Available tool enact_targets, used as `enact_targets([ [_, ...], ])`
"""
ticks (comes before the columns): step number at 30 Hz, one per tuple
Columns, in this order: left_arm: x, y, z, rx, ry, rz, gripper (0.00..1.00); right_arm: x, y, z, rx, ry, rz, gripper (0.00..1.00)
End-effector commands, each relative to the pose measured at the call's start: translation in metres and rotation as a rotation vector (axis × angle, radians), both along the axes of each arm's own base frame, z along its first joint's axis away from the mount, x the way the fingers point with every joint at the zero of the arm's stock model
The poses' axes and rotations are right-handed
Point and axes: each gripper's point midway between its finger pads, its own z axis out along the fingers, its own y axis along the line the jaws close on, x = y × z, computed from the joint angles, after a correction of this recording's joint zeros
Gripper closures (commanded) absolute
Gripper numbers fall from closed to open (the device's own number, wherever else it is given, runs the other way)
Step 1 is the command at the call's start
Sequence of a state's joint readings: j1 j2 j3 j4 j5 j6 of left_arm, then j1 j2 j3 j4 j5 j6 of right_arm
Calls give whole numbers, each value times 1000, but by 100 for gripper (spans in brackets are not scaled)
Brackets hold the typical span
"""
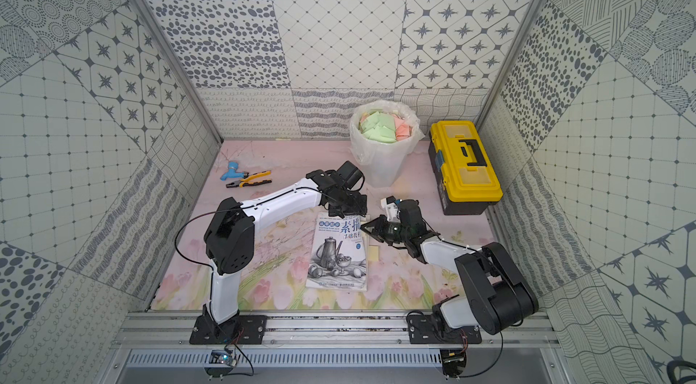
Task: Peel off the used sticky note
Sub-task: Open the book at the center of the board.
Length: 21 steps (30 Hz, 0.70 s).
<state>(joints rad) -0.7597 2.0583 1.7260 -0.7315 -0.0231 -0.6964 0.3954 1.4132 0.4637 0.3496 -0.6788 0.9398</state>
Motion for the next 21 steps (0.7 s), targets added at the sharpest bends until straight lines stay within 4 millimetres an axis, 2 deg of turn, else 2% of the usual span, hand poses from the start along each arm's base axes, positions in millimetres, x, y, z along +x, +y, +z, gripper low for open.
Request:
enact_targets([
  [1,-1,14,-10,112,5,-6,25,4,6,7,17,-29,4,97],
  [8,-1,15,-14,124,7,-19,55,4,5,6,17,-28,3,97],
  [10,-1,14,-16,124,8,-31,68,4,6,7,19,-30,3,97],
  [14,0,14,-13,127,-8,-49,86,4,5,7,16,-28,2,96],
  [18,-1,19,-8,144,-22,-61,98,3,5,6,10,-27,3,96],
  [21,-3,23,-3,151,-39,-78,100,2,4,6,5,-29,2,96],
])
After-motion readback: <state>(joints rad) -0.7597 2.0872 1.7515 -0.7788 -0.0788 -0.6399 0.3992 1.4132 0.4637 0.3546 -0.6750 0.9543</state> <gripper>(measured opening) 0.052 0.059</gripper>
